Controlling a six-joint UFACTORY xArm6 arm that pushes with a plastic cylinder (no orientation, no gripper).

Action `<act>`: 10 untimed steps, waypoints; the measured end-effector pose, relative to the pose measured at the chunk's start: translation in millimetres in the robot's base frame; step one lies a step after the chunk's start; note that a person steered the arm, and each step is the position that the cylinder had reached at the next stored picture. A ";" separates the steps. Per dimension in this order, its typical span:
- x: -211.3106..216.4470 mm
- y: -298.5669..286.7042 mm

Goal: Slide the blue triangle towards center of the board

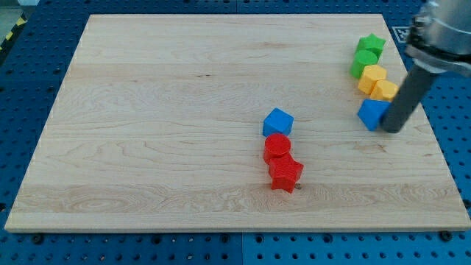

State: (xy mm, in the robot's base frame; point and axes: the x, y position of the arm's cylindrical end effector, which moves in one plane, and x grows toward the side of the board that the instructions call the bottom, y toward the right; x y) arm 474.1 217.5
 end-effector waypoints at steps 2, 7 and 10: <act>1.4 29.7; -12.9 -33.9; -32.0 -21.6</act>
State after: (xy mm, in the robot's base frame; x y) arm 442.1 195.9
